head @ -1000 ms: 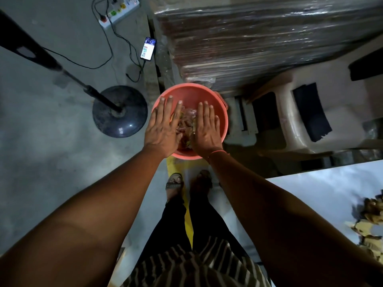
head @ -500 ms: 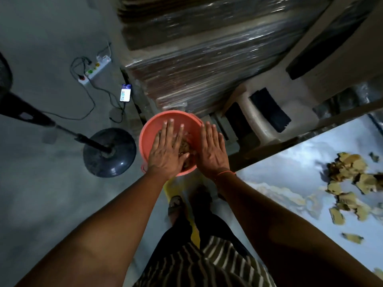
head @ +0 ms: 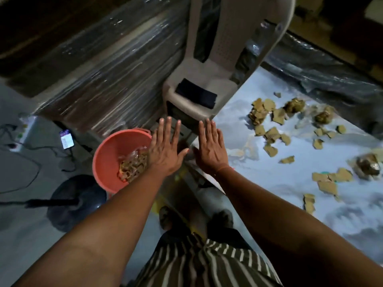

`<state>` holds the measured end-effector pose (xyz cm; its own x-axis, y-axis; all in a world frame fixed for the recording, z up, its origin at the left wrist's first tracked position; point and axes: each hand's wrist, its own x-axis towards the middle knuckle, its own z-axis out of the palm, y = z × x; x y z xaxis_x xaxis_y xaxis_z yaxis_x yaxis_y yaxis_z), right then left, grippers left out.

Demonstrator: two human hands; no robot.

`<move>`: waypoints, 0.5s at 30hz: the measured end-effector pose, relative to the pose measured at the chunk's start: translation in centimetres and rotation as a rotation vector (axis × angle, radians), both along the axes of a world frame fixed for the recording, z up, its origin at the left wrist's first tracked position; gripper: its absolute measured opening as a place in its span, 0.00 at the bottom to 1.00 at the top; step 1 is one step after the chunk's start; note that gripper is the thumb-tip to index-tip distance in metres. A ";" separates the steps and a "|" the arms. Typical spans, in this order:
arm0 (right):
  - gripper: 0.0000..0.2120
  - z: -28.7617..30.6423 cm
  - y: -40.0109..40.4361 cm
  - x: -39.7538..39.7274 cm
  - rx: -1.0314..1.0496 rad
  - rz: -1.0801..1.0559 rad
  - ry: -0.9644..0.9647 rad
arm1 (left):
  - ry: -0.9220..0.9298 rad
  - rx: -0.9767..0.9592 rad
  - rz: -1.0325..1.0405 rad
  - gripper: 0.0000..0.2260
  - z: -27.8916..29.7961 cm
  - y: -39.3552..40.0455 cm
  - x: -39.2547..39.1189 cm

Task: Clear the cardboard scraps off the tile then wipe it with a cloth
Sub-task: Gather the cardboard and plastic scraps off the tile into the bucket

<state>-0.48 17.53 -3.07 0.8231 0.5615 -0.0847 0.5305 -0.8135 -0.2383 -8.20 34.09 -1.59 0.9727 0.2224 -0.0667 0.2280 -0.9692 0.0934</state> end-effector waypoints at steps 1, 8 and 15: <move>0.39 0.2 -1.6 0.2 0.007 -0.021 -0.010 | 0.003 -0.002 -0.027 0.42 0.2 -1.3 0.7; 0.39 0.2 -14.2 0.8 0.014 -0.203 -0.011 | -0.012 -0.076 -0.200 0.43 0.4 -12.5 4.9; 0.39 -0.6 -27.7 0.4 0.007 -0.324 -0.017 | -0.004 -0.060 -0.312 0.43 0.4 -24.5 8.0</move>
<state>-0.12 -10.12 -3.70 0.9605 0.2703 -0.0663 0.2478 -0.9391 -0.2382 -0.20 9.55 -1.14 0.9936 -0.0914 -0.0670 -0.0803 -0.9849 0.1532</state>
